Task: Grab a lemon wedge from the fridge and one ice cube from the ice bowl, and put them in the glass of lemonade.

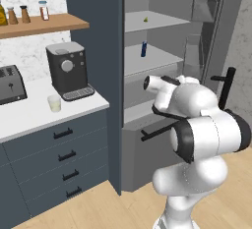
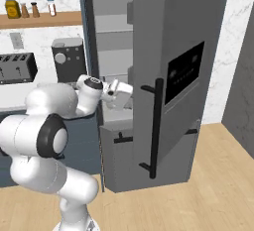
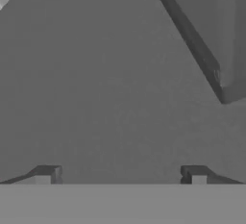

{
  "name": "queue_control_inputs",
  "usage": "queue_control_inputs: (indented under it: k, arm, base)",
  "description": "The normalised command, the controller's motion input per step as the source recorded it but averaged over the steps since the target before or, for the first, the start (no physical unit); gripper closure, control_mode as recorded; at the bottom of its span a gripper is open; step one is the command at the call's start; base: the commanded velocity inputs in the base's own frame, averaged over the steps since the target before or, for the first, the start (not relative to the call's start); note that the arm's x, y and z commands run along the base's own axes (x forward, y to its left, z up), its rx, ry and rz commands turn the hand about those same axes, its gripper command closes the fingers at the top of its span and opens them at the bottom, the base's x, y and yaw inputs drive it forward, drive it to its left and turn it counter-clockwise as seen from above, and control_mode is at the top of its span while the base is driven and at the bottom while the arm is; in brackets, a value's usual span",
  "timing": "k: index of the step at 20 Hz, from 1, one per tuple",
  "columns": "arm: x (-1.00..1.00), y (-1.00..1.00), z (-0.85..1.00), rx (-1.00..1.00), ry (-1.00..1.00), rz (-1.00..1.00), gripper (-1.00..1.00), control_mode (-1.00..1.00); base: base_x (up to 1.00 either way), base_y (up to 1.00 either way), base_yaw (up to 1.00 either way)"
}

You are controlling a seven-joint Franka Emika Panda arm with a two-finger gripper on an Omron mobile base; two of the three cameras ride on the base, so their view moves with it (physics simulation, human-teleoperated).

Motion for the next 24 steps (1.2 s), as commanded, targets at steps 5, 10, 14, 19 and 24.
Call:
queue_control_inputs:
  k: [5,10,14,19,24]
  arm:
    - [-0.23,-1.00,-0.20,0.10,-0.01,-0.20,-1.00,-1.00]
    - [-0.30,-1.00,-0.12,0.13,-0.03,-0.15,-1.00,-1.00]
    - [-0.29,-1.00,0.00,0.11,-0.06,-0.12,-1.00,-1.00]
    - [-0.09,-1.00,0.00,0.05,-0.11,-0.05,-1.00,-1.00]
    - [-0.07,-0.62,0.00,0.04,-0.37,0.09,-1.00,-1.00]
  base:
    - [0.00,0.00,0.00]
    - [0.00,0.00,0.00]
    - [0.00,0.00,0.00]
    - [0.00,0.00,0.00]
    - [0.00,0.00,0.00]
